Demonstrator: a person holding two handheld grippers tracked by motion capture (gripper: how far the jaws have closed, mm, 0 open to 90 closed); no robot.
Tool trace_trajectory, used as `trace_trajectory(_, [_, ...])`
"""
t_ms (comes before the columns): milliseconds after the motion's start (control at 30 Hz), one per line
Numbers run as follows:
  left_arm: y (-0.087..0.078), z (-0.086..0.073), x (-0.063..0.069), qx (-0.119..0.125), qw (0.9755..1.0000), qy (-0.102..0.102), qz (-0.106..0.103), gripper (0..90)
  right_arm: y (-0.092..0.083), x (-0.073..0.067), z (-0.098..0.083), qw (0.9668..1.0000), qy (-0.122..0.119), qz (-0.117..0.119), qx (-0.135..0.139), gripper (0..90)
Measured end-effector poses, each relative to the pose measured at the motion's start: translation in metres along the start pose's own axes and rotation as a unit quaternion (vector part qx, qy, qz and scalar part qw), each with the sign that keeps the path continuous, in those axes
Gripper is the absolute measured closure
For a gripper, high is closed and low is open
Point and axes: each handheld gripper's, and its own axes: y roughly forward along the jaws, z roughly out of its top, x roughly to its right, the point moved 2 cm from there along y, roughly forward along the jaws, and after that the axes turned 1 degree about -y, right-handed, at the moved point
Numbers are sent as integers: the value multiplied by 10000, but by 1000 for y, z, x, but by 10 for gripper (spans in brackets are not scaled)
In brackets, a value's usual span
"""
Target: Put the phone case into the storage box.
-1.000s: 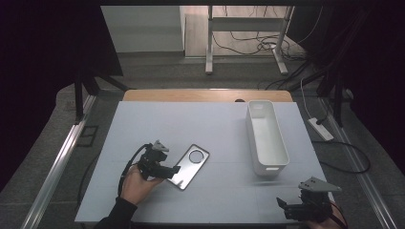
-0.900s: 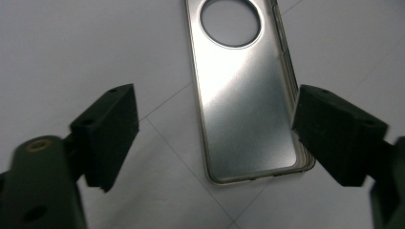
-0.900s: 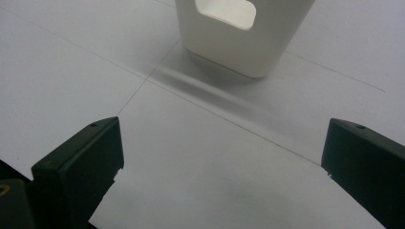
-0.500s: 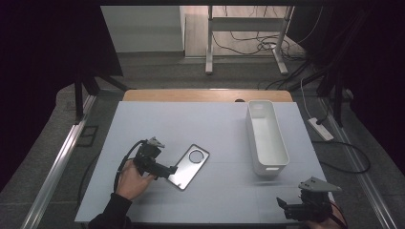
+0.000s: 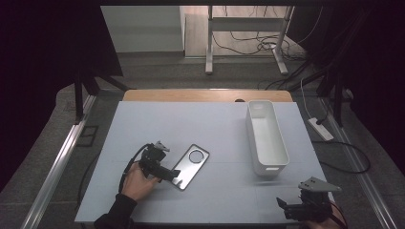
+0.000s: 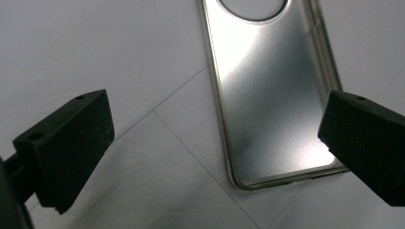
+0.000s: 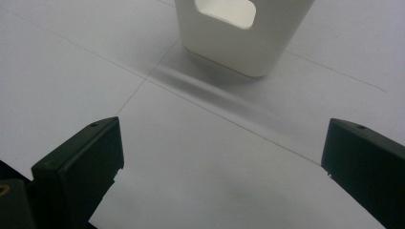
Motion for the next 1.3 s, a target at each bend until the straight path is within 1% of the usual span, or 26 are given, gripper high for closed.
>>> trace_trajectory(200, [8, -2, 1, -102, 9999, 75, 41, 0, 0, 0, 0, 10000, -6, 3, -2, 2])
trace_trajectory(333, [15, -4, 1, -240, 9997, 69, 61, 0, 0, 0, 0, 10000, -5, 3, -5, 2])
trace_trajectory(367, [16, -4, 1, -230, 9997, 72, 90, 0, 0, 0, 0, 10000, -7, 3, -8, 2])
trace_trajectory(467, [16, -4, 1, -232, 9997, 65, 88, 0, 0, 0, 0, 10000, -9, 3, -10, 2])
trace_trajectory(500, [17, -5, 2, -260, 9995, 116, 146, 0, 0, 0, 0, 10000, -10, 3, -13, 2])
trace_trajectory(533, [17, -5, 2, -260, 9995, 116, 146, 0, 0, 0, 0, 10000, -10, 3, -13, 2])
trace_trajectory(567, [18, -5, 4, -338, 9987, 266, 257, 0, 0, 0, 0, 10000, -9, 0, -10, 2])
trace_trajectory(600, [18, -5, 5, -333, 9986, 290, 281, 0, 0, -1, 0, 10000, -11, -1, -11, 2])
trace_trajectory(833, [17, -3, 6, -426, 9984, 191, 318, 2, 0, -1, 0, 10000, -10, 2, -27, 2])
trace_trajectory(867, [15, -3, 6, -397, 9986, 146, 332, 40, 0, -1, 0, 10000, -10, 2, -28, 3])
trace_trajectory(900, [15, -3, 6, -397, 9986, 146, 332, 87, 0, -1, 0, 10000, -12, 1, -29, 2])
trace_trajectory(933, [13, -3, 5, -388, 9986, 116, 332, 87, 0, -1, 0, 10000, -12, 1, -29, 2])
trace_trajectory(967, [10, -3, 3, -361, 9987, 94, 336, 220, 0, -1, 0, 10000, -8, 1, -30, 2])
trace_trajectory(1000, [8, -4, 2, -325, 9989, 34, 325, 220, 0, -1, 0, 10000, -8, 1, -30, 2])
trace_trajectory(1067, [5, -5, -1, -280, 9991, -34, 318, 361, 0, -1, 0, 10000, -9, 5, -29, 3])
trace_trajectory(1100, [3, -5, -2, -277, 9992, -44, 298, 469, 0, -1, 0, 10000, -14, 6, -30, 3])
trace_trajectory(1133, [3, -5, -2, -272, 9992, -41, 273, 469, 0, -1, 0, 10000, -14, 6, -30, 3])
trace_trajectory(1200, [2, -5, -1, -287, 9994, -12, 177, 575, 0, -1, 0, 10000, -15, 5, -33, 2])
trace_trajectory(1233, [2, -5, 0, -285, 9995, -35, 93, 620, 0, -1, 0, 10000, -10, 4, -34, 2])
trace_trajectory(1267, [2, -5, 0, -295, 9995, -66, 54, 661, 0, -1, 0, 10000, -12, 2, -34, 3])
trace_trajectory(1300, [2, -5, 0, -310, 9994, -114, -78, 699, 0, -1, 0, 10000, -15, 4, -38, 2])
